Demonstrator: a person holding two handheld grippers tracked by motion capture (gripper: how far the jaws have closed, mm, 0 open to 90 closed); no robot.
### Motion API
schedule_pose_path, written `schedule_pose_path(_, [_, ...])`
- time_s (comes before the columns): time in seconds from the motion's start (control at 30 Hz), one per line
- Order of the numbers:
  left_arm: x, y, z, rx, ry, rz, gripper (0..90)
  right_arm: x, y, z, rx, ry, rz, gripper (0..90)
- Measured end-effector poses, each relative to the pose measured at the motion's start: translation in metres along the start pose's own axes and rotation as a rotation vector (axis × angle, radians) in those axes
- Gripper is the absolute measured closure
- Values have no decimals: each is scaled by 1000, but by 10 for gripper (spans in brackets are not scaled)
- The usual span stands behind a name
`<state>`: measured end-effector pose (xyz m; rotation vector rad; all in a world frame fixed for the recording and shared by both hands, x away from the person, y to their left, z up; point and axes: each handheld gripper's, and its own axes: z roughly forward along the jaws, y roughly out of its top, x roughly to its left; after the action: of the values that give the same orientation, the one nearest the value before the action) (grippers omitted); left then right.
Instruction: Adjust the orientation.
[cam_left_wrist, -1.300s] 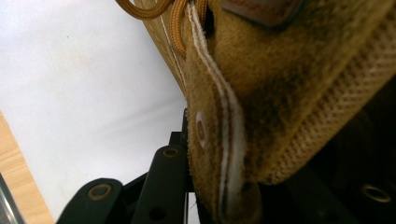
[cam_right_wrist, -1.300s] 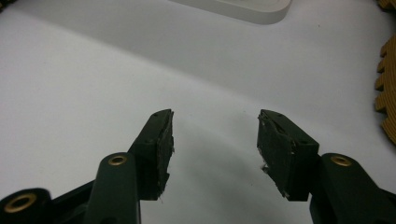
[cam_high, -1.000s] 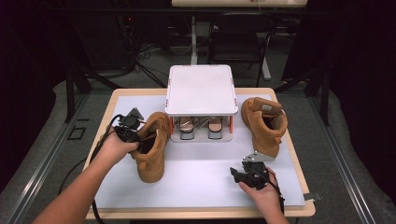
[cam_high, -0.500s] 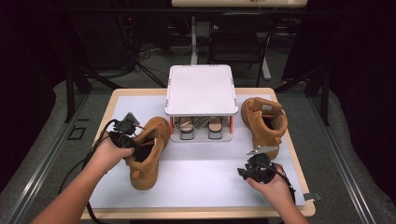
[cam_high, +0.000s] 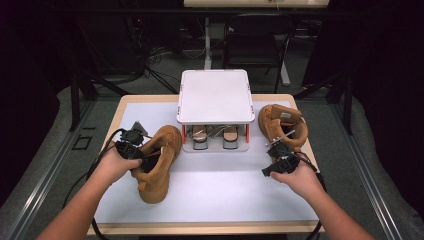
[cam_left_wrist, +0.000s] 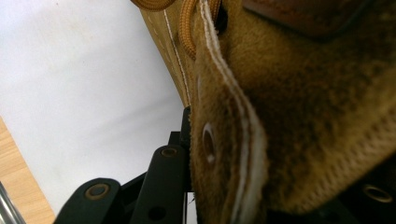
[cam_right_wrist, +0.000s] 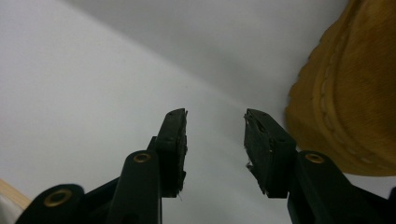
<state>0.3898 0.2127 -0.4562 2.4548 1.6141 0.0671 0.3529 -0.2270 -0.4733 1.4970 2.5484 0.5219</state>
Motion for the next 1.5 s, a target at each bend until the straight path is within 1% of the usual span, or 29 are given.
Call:
schedule_pose_path(0.07, [-1,0,0,4,2,0,763,-5,7,-5,5,-2,9,590])
schedule_pose_path(0.1, [-2,0,0,-2,10,1,762,-8,10,-8,8,-3,10,590])
schedule_pose_path(0.17, [-1,0,1,-5,8,1,759,-13,17,-18,6,-2,20,593])
schedule_pose_path(0.2, [-1,0,1,-5,8,1,757,-16,21,-23,14,-9,19,597])
schedule_pose_path(0.23, [-1,0,1,-8,8,-7,757,-17,24,-27,8,-18,24,600])
schedule_pose_path(0.3, [-1,0,1,-9,9,-6,757,-21,31,-36,16,-35,15,605])
schedule_pose_path(0.33, [-2,0,1,-6,11,-2,757,-22,34,-40,12,-48,13,605])
schedule_pose_path(0.37, [-2,0,1,-4,14,-1,757,-23,36,-44,1,-55,18,604])
schedule_pose_path(0.47, [-3,0,1,-5,21,2,758,-26,45,-55,-4,-73,22,601])
schedule_pose_path(0.6, [-3,1,2,-2,24,1,757,-30,55,-65,1,-84,41,597])
schedule_pose_path(0.7, [-4,1,2,3,29,0,758,-33,61,-70,17,-75,50,599])
schedule_pose_path(0.87, [-5,1,2,2,39,11,759,-35,70,-78,17,-91,59,597])
schedule_pose_path(0.9, [-5,1,2,4,39,12,759,-37,75,-81,18,-102,70,594])
schedule_pose_path(0.97, [-5,1,2,1,39,11,759,-38,76,-81,23,-105,66,594])
schedule_pose_path(1.0, [-5,1,2,-1,36,5,760,-41,80,-83,18,-114,75,591])
schedule_pose_path(1.07, [-4,1,2,-2,36,9,760,-43,82,-84,17,-118,88,591])
schedule_pose_path(1.1, [-4,1,2,-4,34,8,760,-45,84,-83,16,-133,88,590])
schedule_pose_path(1.17, [-4,0,2,-3,30,5,759,-48,85,-79,25,-145,99,587])
schedule_pose_path(1.23, [-4,1,2,-3,30,6,760,-50,86,-75,36,-146,110,586])
schedule_pose_path(1.33, [-4,1,2,-1,33,10,760,-53,87,-67,60,-139,113,586])
schedule_pose_path(1.37, [-4,1,2,-1,34,11,760,-53,87,-65,63,-137,123,585])
schedule_pose_path(1.47, [-4,1,3,-1,34,8,760,-55,87,-55,82,-142,124,586])
schedule_pose_path(1.5, [-4,1,3,-1,34,8,760,-55,87,-55,82,-142,124,586])
